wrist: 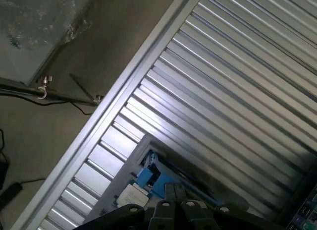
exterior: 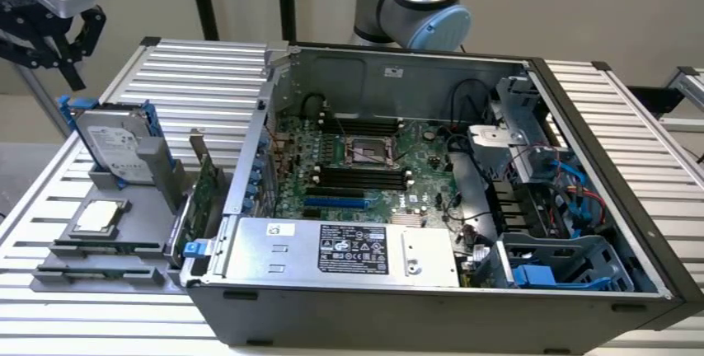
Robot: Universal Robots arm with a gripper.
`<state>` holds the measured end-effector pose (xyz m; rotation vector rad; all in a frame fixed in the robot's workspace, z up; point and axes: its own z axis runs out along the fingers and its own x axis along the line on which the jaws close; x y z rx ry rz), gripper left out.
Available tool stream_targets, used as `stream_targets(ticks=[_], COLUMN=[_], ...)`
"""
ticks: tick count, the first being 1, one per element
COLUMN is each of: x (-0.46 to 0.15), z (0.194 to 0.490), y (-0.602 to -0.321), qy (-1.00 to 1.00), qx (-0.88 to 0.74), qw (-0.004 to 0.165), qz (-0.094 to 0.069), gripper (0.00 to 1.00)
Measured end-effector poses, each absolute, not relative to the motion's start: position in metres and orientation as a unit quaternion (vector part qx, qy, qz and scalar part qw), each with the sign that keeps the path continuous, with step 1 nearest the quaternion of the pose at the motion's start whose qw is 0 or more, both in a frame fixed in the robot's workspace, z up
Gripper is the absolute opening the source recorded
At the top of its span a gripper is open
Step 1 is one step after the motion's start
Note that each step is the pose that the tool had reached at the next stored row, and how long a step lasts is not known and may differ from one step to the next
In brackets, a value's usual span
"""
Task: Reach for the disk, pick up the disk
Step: 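Pick up the disk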
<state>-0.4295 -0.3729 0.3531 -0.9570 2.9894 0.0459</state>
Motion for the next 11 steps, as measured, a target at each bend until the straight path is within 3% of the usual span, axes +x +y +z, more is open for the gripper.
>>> stream_targets(ticks=[11], x=[-0.4295], z=[0.3548], y=[-0.3729], qy=[0.919], qx=[-0.394], qw=[-0.001], qz=[0.013], gripper=[0.11])
